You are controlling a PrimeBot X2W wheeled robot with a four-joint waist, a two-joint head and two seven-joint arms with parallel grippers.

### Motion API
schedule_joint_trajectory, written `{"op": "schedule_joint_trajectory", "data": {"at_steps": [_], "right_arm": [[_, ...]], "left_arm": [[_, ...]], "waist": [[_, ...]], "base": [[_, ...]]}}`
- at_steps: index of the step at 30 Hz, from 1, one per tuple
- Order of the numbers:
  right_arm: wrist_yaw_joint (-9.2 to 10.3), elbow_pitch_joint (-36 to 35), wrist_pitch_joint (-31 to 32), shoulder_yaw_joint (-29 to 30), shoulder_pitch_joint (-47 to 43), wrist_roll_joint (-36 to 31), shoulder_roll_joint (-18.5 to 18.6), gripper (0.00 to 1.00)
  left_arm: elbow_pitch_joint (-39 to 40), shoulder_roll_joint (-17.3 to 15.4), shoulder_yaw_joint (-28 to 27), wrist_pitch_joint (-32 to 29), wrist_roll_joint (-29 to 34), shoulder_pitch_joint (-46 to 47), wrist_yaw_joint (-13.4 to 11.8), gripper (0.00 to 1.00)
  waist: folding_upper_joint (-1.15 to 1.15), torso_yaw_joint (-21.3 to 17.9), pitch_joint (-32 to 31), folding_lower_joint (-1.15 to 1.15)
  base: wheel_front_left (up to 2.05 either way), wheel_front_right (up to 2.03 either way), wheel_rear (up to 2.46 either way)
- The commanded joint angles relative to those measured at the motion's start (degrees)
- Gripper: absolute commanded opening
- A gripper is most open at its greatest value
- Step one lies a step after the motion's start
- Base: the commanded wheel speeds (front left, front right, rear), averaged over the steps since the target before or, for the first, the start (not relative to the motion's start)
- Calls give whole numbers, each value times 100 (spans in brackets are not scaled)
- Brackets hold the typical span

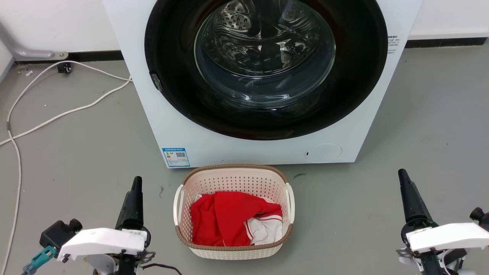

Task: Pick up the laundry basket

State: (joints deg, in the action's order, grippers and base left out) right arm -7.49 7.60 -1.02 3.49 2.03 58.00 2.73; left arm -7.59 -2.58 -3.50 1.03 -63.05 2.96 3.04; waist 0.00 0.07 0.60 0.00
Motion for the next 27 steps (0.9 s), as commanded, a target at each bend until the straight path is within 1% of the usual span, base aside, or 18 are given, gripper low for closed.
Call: {"op": "schedule_joint_trajectory", "data": {"at_steps": [1, 14, 19, 27], "right_arm": [[0, -142, -51, -21, 41, -212, 13, 100], [0, -324, -320, -110, -76, -1471, 15, 100], [0, -422, -415, -142, -115, -1879, 16, 100], [0, -539, -555, -170, -192, -2475, 17, 100]], "left_arm": [[133, -23, 32, 53, 191, 29, -13, 100], [364, -27, 190, 321, 1318, -76, -149, 100], [451, -28, 249, 414, 1719, -114, -131, 100], [535, -30, 279, 555, 2282, -193, -169, 100]], "waist": [[0, 0, 0, 0], [0, 7, -3, 0], [0, 12, 0, 0], [0, 15, -1, 0]], "base": [[0, 0, 0], [0, 0, 0], [0, 0, 0], [0, 0, 0]]}}
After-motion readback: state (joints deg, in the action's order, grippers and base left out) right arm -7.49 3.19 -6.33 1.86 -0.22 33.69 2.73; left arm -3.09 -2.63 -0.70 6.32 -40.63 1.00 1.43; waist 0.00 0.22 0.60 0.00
